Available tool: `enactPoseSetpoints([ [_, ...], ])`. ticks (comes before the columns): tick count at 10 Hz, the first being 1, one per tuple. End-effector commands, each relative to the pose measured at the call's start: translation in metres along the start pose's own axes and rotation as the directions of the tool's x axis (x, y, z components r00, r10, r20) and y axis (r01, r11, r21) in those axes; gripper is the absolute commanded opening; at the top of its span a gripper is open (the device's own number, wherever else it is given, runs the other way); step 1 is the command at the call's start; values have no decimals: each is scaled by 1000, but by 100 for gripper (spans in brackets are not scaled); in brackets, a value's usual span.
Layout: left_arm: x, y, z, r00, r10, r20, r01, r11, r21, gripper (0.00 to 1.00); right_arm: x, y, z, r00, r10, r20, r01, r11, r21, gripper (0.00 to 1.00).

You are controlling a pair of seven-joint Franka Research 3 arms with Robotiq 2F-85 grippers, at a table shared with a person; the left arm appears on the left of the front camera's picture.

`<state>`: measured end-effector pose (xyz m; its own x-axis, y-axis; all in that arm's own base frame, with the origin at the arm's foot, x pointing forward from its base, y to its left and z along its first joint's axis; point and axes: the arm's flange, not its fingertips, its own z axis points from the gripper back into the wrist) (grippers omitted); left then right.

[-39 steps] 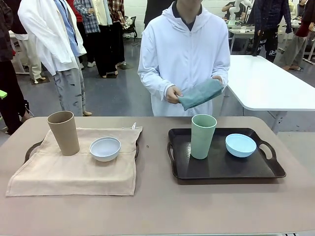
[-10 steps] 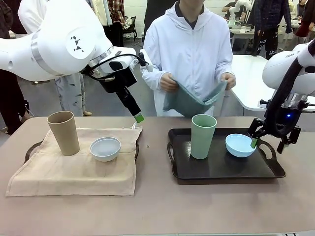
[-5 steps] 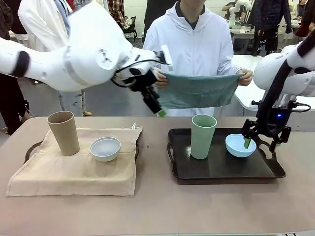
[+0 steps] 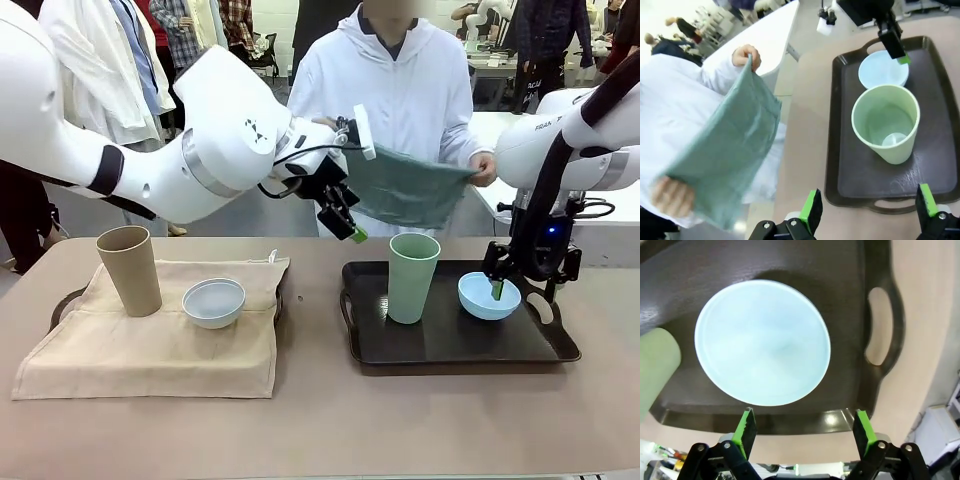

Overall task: Set up a tray with a mat and arrange the tableware.
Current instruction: Pick up the Picnic Bowl and Reusable plastic cup from the Handle tray in front of the human's position and hold them in the air.

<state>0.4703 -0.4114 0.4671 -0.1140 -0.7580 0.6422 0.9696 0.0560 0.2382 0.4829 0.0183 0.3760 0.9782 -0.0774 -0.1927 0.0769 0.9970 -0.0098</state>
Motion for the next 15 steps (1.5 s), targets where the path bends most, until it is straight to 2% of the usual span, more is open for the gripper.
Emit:
enactPoseSetpoints([
  [1,-14,7,-11,997,67,40,-64,995,-72,100,7,7,3,999,-30,10,30,999,-37,100],
  [4,-25,10,-36,986,132,101,-109,972,-210,100,15,5,6,999,-37,27,37,999,-9,100],
  [6,-40,4,-49,980,126,151,-82,959,-271,100,20,4,6,999,-41,33,41,999,6,100],
  [10,-51,-14,-83,973,-22,230,94,947,-308,100,33,9,0,998,5,67,-8,999,47,100],
  [12,-53,-15,-99,963,-63,260,147,937,-318,100,38,6,-9,997,23,79,-28,998,62,100],
  [15,-53,-13,-109,966,-43,256,122,945,-302,100,43,5,-22,993,26,113,-35,996,77,100],
])
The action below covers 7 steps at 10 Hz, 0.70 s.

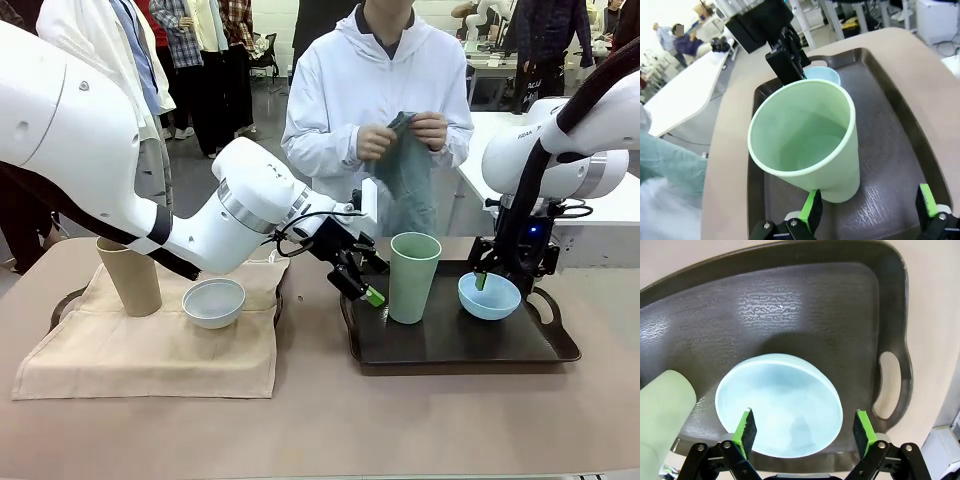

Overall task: Set up a tray with a mat and arrange the tableware.
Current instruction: Pick up the Picnic Bowl and Reusable plastic cup from the Handle tray in front of the human's position and hold them in the air.

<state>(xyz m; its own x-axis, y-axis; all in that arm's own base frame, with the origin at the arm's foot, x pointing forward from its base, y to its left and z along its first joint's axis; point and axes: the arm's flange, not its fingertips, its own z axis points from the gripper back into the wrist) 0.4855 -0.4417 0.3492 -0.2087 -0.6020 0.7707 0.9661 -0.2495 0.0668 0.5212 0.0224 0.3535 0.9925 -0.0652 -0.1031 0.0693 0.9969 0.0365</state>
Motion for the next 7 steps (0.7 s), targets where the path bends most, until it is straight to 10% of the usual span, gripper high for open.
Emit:
enactPoseSetpoints([
  [1,2,7,-1,999,9,34,-11,999,40,100,3,-3,-10,999,16,32,-17,999,35,100],
  [7,14,30,-20,998,59,-15,-59,997,43,100,4,-2,-17,1000,13,26,-14,999,45,100],
])
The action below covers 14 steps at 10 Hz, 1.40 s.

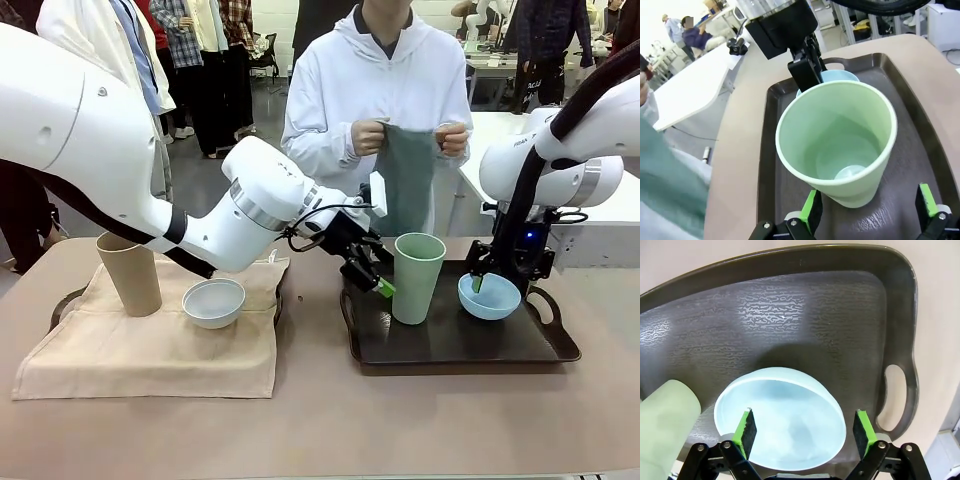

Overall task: Set up a tray with a mat and arrange the tableware.
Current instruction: Pick up the Picnic Bowl and Reusable plastic cup from the Handle tray in front of the human's position and hold them in the air.

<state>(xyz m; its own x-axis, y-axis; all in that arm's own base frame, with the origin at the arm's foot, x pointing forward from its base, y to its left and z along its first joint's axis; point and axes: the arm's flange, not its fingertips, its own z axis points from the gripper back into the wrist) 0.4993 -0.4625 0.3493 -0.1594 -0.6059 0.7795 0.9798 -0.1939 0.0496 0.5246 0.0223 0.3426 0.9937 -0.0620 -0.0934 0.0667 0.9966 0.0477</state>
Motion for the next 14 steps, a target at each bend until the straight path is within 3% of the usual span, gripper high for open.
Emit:
enactPoseSetpoints([
  [1,3,14,-12,999,14,-36,-13,1000,8,100,-1,-2,-8,1000,8,16,-8,999,37,100],
  [14,23,22,-62,998,20,-62,-21,1000,-20,100,-19,-25,-8,999,-9,50,6,998,65,100],
])
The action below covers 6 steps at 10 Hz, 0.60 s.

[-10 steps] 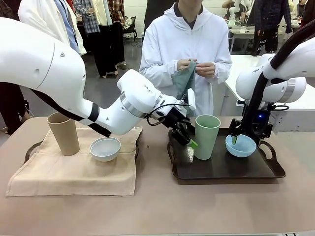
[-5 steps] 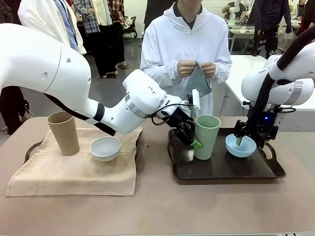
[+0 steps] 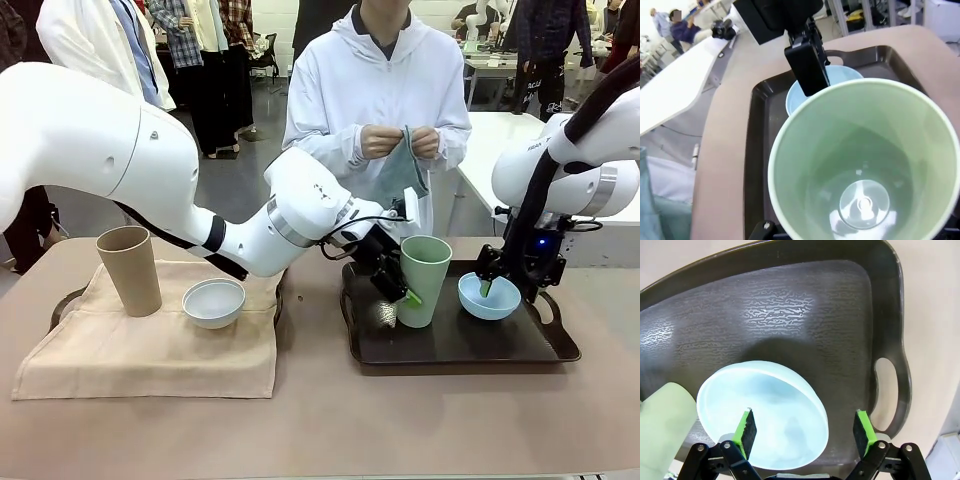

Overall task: Set up a tray with a mat and arrange the tableware.
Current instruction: Pick up the Picnic Bowl and Reusable plastic cup from the Handle tray in front of the human's position and hold them in the air.

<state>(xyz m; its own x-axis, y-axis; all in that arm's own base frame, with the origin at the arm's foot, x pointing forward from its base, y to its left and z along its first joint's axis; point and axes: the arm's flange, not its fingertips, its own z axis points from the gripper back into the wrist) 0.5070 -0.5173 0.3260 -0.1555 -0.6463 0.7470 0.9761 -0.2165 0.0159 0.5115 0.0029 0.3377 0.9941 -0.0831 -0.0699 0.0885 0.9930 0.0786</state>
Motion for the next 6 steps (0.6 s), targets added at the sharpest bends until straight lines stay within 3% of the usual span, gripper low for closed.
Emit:
enactPoseSetpoints([
  [1,12,5,-7,1000,21,-4,-21,1000,22,100,-9,-6,-2,1000,12,29,-13,999,37,100],
  [2,12,5,-8,1000,23,-2,-23,999,26,100,-11,-8,-2,999,15,31,-17,999,41,100],
  [3,11,7,-7,1000,30,3,-30,999,35,44,-12,-10,-1,999,26,35,-27,999,40,90],
  [4,10,7,-7,1000,28,2,-28,999,33,43,-14,-11,1,999,30,38,-31,999,38,40],
  [5,11,7,-6,999,33,-3,-33,999,32,0,-16,-10,3,999,33,38,-34,999,36,30],
  [6,11,7,-6,999,35,-3,-35,999,33,37,-17,-10,5,999,33,38,-34,999,33,0],
])
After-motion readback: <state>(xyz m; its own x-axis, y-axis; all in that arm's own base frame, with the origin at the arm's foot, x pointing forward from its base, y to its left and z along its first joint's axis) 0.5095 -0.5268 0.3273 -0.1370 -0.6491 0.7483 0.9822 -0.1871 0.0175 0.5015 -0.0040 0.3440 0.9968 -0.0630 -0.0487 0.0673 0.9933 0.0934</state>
